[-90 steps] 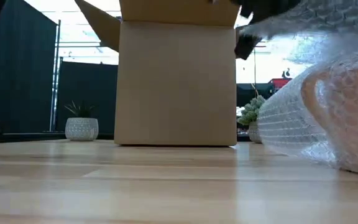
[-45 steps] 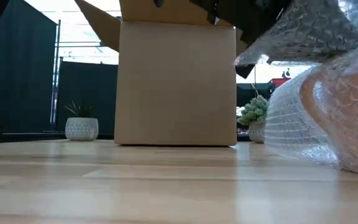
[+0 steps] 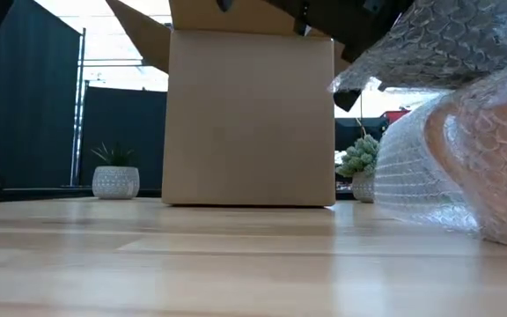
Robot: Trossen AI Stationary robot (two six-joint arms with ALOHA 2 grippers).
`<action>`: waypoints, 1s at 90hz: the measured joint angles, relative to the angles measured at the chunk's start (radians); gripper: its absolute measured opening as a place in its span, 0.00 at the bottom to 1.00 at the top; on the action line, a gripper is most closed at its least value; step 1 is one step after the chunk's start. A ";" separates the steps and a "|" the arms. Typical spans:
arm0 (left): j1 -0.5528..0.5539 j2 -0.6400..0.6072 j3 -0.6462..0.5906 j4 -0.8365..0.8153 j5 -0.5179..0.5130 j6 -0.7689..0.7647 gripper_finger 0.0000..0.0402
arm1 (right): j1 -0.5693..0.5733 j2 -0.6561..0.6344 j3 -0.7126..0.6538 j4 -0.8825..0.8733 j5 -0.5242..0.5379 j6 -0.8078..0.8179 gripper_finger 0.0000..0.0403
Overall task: Wrap mug
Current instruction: Wrap the pink mug with transparent bubble wrap
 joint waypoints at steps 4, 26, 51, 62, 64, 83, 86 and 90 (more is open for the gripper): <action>0.000 0.000 0.000 0.000 0.003 0.000 0.00 | 0.000 0.000 -0.026 0.018 -0.001 0.017 0.04; 0.000 0.000 0.019 -0.011 0.012 -0.001 0.00 | 0.000 0.000 -0.115 0.101 -0.004 0.064 0.04; 0.000 -0.010 0.135 -0.202 0.013 0.003 0.00 | 0.001 -0.001 -0.115 0.118 -0.009 0.042 0.03; -0.013 -0.027 0.197 -0.362 -0.002 0.023 0.00 | 0.001 -0.001 -0.115 0.120 -0.008 0.041 0.03; -0.017 -0.029 0.206 -0.385 -0.006 0.023 0.00 | 0.001 -0.002 -0.115 0.122 -0.009 0.041 0.03; -0.087 -0.033 0.223 -0.567 -0.151 -0.030 0.00 | 0.001 0.000 -0.117 0.108 -0.027 0.036 0.03; -0.101 -0.034 0.218 -0.593 -0.180 -0.047 0.00 | 0.002 0.000 -0.121 0.098 -0.034 0.035 0.03; -0.120 -0.034 0.214 -0.600 -0.228 -0.055 0.00 | 0.003 0.003 -0.121 0.097 -0.034 0.030 0.03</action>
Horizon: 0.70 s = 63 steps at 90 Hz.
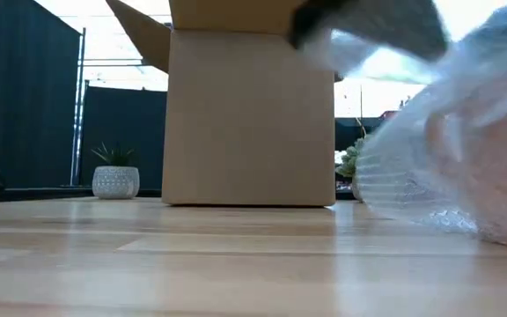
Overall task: Wrap mug
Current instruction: Wrap the pink mug with transparent bubble wrap
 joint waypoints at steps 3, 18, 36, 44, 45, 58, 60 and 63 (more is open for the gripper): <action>-0.014 0.000 -0.001 -0.008 -0.037 -0.001 0.00 | 0.000 0.000 0.001 0.005 -0.001 -0.002 0.03; -0.070 -0.013 0.007 -0.058 -0.196 -0.002 0.00 | -0.001 0.000 0.001 0.006 0.001 -0.005 0.03; -0.093 -0.016 -0.043 -0.160 -0.172 -0.128 0.00 | 0.000 -0.001 0.002 0.009 0.004 -0.009 0.03; -0.096 -0.015 -0.104 -0.107 -0.148 -0.177 0.00 | 0.000 -0.001 0.002 0.011 0.005 -0.009 0.03; -0.096 -0.015 -0.110 -0.101 -0.148 -0.178 0.00 | 0.000 -0.001 0.002 0.011 0.006 -0.009 0.03; -0.093 -0.015 -0.159 0.044 -0.116 -0.144 0.00 | 0.000 -0.001 0.003 0.011 0.008 -0.009 0.03; -0.090 -0.015 -0.163 0.076 -0.099 -0.127 0.00 | 0.000 -0.001 0.003 0.012 0.008 -0.009 0.03; -0.082 -0.015 -0.168 0.123 -0.079 -0.100 0.00 | 0.000 -0.001 0.003 0.013 0.008 -0.009 0.03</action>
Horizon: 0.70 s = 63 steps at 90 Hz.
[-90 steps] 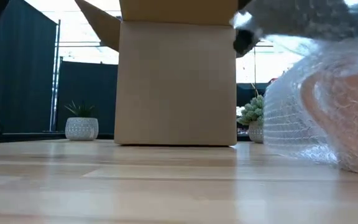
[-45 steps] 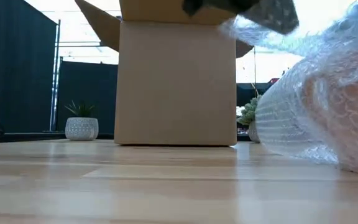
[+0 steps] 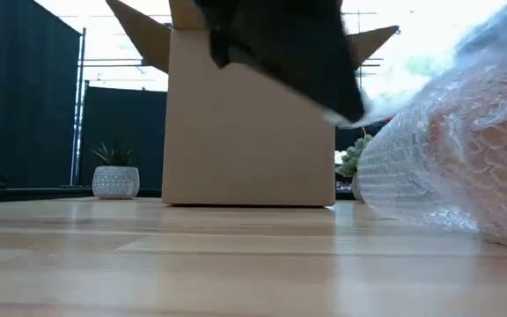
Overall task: Wrap mug
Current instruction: Wrap the pink mug with transparent bubble wrap
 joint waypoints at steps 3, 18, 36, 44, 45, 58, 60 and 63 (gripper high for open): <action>0.008 0.000 -0.002 0.038 0.008 0.027 0.00 | 0.000 0.000 0.000 0.000 0.000 0.000 0.03; 0.054 0.000 0.002 0.171 -0.005 0.143 0.00 | 0.000 0.000 0.000 0.000 0.000 0.000 0.03; 0.094 0.000 0.034 0.222 0.037 0.226 0.00 | -0.001 -0.001 0.001 0.001 0.002 -0.007 0.03; 0.108 0.002 0.033 0.272 0.060 0.261 0.00 | -0.001 -0.001 0.001 0.001 0.002 -0.007 0.03; 0.110 0.002 0.033 0.281 0.065 0.264 0.00 | -0.001 -0.001 0.001 0.001 0.002 -0.007 0.03; 0.136 0.018 0.035 0.355 0.161 0.287 0.00 | -0.001 -0.001 0.001 0.004 0.002 -0.008 0.03; 0.139 0.024 0.036 0.363 0.173 0.286 0.00 | -0.001 -0.001 0.001 0.004 0.002 -0.008 0.03; 0.144 0.035 0.035 0.365 0.189 0.286 0.00 | -0.002 -0.001 0.001 0.004 0.002 -0.008 0.03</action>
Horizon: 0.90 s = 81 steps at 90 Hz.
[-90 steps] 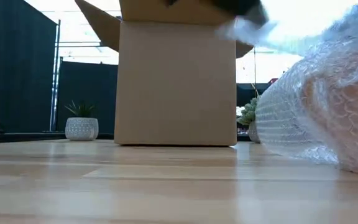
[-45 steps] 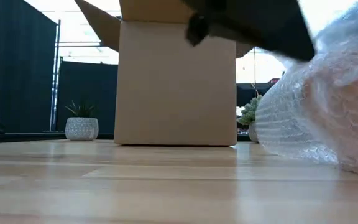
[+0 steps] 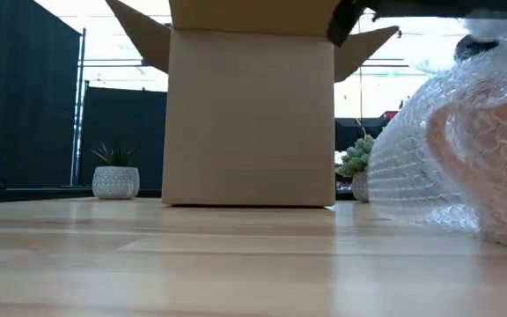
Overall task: Wrap mug
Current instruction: Wrap the pink mug with transparent bubble wrap
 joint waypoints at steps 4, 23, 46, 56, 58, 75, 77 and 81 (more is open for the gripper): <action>0.008 0.022 -0.001 0.012 0.018 -0.001 0.00 | -0.001 0.000 0.000 0.000 0.000 0.000 0.03; 0.026 0.081 0.004 0.074 0.055 -0.030 0.00 | -0.001 -0.002 0.002 -0.007 -0.005 0.000 0.03; 0.027 0.080 0.002 0.079 0.056 -0.023 0.00 | 0.000 -0.011 0.135 -0.190 -0.006 -0.011 0.03; 0.027 0.080 0.002 0.079 0.056 -0.020 0.00 | 0.000 -0.012 0.229 -0.311 -0.005 -0.021 0.03; 0.027 0.080 0.002 0.079 0.056 -0.020 0.00 | 0.000 -0.012 0.247 -0.332 -0.005 -0.021 0.03; 0.027 0.080 0.001 0.077 0.056 -0.019 0.00 | 0.009 -0.012 0.365 -0.403 0.012 -0.020 0.03; 0.027 0.080 0.001 0.077 0.056 -0.019 0.00 | 0.011 -0.012 0.367 -0.390 0.026 -0.021 0.03; 0.027 0.080 0.001 0.077 0.056 -0.019 0.00 | 0.016 -0.012 0.367 -0.364 0.060 -0.021 0.03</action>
